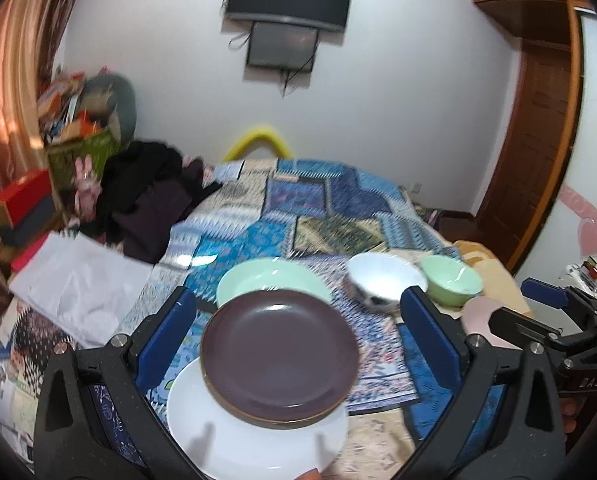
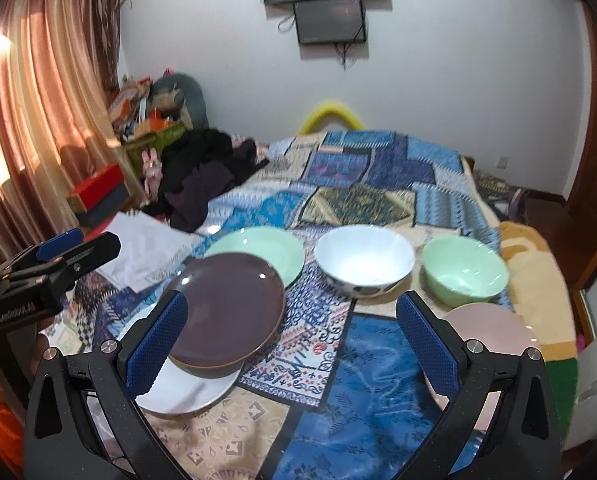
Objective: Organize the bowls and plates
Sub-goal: 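Close both grippers on the rim of the dark purple plate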
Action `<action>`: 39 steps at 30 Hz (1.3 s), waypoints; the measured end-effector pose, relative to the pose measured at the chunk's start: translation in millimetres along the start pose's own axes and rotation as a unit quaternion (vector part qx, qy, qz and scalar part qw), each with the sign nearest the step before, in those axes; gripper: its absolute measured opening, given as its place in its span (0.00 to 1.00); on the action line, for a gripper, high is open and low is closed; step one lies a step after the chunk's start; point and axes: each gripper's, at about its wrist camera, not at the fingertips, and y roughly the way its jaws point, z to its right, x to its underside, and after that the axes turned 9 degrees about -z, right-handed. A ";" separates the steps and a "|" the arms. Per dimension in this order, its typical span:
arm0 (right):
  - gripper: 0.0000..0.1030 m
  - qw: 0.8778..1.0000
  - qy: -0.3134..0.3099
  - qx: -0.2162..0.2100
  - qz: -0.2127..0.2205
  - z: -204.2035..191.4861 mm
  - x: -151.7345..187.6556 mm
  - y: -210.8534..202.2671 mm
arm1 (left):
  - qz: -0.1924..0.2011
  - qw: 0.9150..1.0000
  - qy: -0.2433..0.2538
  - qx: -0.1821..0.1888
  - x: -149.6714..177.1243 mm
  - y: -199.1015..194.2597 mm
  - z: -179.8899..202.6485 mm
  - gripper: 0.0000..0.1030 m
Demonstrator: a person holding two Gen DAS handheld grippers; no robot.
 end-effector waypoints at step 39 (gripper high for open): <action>0.29 0.978 0.013 -0.060 -0.198 -2.1 7.3 156.6 | -0.252 0.967 -0.028 0.007 29.6 178.0 -107.2 0.28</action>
